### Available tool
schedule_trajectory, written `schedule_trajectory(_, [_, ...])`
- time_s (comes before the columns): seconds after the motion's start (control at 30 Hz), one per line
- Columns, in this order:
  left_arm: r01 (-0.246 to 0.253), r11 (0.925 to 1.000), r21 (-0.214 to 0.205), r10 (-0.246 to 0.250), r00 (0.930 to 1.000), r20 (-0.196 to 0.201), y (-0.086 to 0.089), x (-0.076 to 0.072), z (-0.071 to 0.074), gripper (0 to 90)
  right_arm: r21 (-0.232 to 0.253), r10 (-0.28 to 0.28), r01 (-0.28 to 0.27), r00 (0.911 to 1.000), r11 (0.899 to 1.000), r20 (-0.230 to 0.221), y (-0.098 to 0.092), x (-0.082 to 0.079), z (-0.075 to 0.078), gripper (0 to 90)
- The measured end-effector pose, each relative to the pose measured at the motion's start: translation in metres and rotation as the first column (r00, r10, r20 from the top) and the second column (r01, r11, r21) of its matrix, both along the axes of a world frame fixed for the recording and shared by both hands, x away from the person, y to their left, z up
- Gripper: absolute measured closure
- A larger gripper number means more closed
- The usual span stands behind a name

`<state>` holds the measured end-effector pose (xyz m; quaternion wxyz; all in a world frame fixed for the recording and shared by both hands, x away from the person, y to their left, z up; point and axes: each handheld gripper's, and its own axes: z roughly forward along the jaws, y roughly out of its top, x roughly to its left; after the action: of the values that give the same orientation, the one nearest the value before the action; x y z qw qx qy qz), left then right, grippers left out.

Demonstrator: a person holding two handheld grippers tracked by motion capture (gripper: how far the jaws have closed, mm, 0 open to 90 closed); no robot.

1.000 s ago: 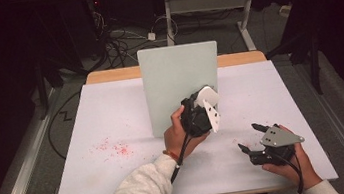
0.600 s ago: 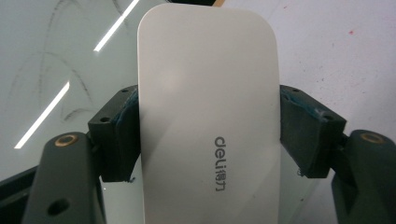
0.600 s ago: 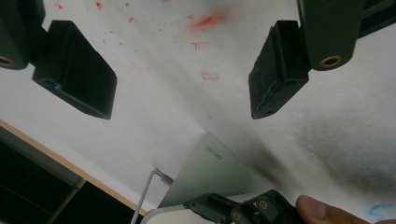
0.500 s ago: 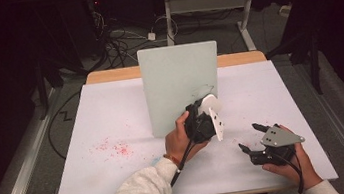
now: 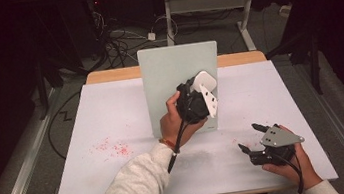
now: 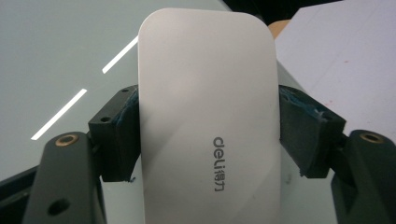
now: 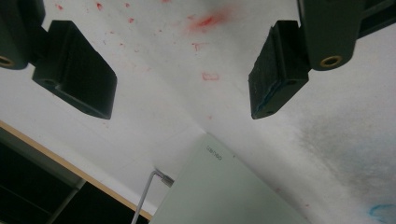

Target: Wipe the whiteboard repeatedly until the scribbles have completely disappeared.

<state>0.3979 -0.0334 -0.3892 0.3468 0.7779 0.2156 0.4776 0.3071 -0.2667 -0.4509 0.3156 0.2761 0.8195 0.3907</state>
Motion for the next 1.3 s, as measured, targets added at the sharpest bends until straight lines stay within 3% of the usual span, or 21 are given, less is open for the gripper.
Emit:
schedule_trajectory(0.27, [0.036, 0.9976, 0.06, -0.034, 0.9992, -0.02, -0.022, -0.011, -0.036, 27.9, -0.005, 0.004, -0.004, 1.0, 1.0, -0.002, 0.0, 0.001, -0.001, 24.2])
schedule_trajectory(0.3, [0.048, 0.9952, 0.085, -0.047, 0.9988, -0.014, -0.026, -0.014, -0.045, 27.9, -0.006, 0.006, -0.006, 1.0, 1.0, -0.002, 0.0, 0.001, -0.001, 24.1])
schedule_trajectory(0.33, [0.049, 0.9956, 0.08, -0.047, 0.9985, -0.03, -0.027, -0.016, -0.05, 27.9, -0.006, 0.006, -0.006, 1.0, 1.0, -0.002, 0.0, 0.001, -0.001, 24.1])
schedule_trajectory(0.43, [0.06, 0.992, 0.111, -0.058, 0.998, -0.028, -0.03, -0.019, -0.059, 27.9, -0.006, 0.005, -0.005, 1.0, 1.0, -0.004, 0.0, 0.001, -0.001, 24.2])
schedule_trajectory(0.67, [0.078, 0.9849, 0.154, -0.071, 0.9961, -0.054, -0.026, -0.024, -0.072, 27.9, -0.003, 0.005, -0.005, 1.0, 1.0, -0.002, -0.001, 0.0, -0.001, 24.2])
schedule_trajectory(0.8, [0.085, 0.979, 0.185, -0.072, 0.9947, -0.073, -0.012, -0.026, -0.076, 27.9, -0.004, 0.005, -0.005, 1.0, 1.0, 0.001, -0.001, 0.0, 0.0, 24.1])
schedule_trajectory(0.97, [0.081, 0.9822, 0.17, -0.067, 0.9941, -0.085, 0.006, -0.026, -0.074, 27.9, 0.006, 0.003, -0.003, 1.0, 1.0, 0.0, -0.001, -0.001, 0.001, 24.2])
schedule_trajectory(1.13, [0.044, 0.994, 0.1, -0.035, 0.9951, -0.092, 0.028, -0.023, -0.063, 28.0, -0.003, -0.003, 0.003, 1.0, 1.0, 0.004, 0.0, -0.002, 0.001, 24.1])
schedule_trajectory(1.3, [0.017, 0.9977, 0.066, -0.012, 0.9974, -0.071, 0.027, -0.023, -0.057, 28.0, -0.01, 0.002, -0.002, 1.0, 1.0, 0.008, 0.001, -0.001, 0.0, 24.1])
